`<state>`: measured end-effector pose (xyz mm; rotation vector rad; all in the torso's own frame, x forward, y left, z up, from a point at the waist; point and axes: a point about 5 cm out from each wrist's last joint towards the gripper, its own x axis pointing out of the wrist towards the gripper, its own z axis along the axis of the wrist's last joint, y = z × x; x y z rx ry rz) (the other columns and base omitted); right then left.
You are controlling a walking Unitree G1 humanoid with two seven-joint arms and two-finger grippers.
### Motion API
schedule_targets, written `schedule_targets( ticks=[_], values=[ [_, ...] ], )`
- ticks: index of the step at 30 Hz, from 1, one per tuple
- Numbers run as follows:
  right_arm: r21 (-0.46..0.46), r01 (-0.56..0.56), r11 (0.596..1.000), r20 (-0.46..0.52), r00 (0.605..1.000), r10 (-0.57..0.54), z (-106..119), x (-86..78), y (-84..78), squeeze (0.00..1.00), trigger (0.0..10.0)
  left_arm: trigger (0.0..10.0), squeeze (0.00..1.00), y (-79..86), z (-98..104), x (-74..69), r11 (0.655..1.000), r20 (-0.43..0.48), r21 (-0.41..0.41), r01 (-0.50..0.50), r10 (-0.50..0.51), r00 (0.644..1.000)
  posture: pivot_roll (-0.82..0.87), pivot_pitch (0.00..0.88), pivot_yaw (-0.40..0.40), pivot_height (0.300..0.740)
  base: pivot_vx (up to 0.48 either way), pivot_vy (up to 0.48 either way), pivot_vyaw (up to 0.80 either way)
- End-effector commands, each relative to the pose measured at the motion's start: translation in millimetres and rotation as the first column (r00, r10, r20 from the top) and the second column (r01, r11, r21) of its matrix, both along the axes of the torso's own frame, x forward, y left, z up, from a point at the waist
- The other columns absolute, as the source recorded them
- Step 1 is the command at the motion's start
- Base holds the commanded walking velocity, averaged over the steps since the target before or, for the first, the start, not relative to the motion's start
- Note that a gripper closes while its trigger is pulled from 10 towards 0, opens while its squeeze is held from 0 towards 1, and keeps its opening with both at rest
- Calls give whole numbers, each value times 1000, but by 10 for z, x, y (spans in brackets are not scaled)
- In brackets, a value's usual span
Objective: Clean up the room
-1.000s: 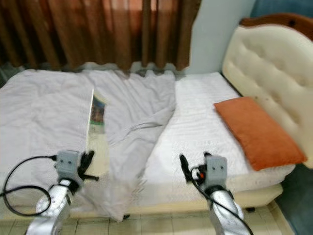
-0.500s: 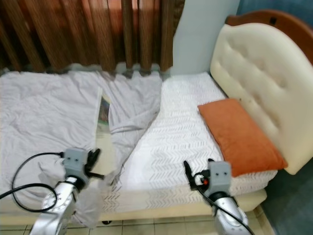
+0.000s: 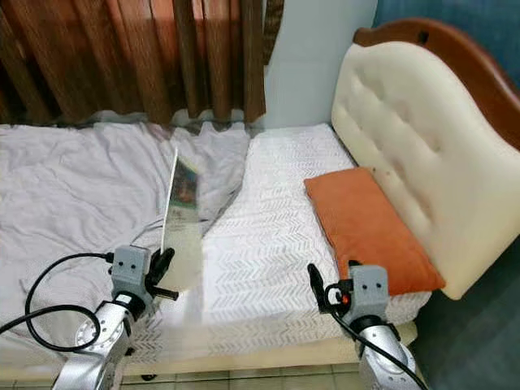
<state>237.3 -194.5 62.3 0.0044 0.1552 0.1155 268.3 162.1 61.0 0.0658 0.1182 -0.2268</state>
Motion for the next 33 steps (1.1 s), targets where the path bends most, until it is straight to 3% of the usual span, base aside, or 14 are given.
schedule_targets(
  ticks=[1,13,27,30,33],
  values=[
    [1,-21,1000,7,1000,21,15,11,68,0,10000,10000,0,40,97,51,1000,48,4,-11,10,999,-30,0,-22,740,307,-364,0],
    [-11,-30,999,-7,1000,30,-17,-46,58,0,10000,10000,0,50,79,85,1000,42,7,-7,7,999,-43,0,-18,740,312,-363,0],
    [-21,-33,999,-32,999,33,-44,-228,53,0,10000,10000,0,122,30,73,1000,36,17,-16,15,999,-84,0,-4,740,315,-358,0],
    [-22,-31,999,-36,999,30,-44,-248,53,0,10000,10000,0,181,0,120,993,25,107,-44,41,999,-84,0,-3,740,157,0,0],
    [-22,-31,999,-38,999,31,-44,-256,57,0,10000,10000,0,177,25,136,995,30,98,-30,27,999,-85,0,-1,740,0,0,0]
  ],
)
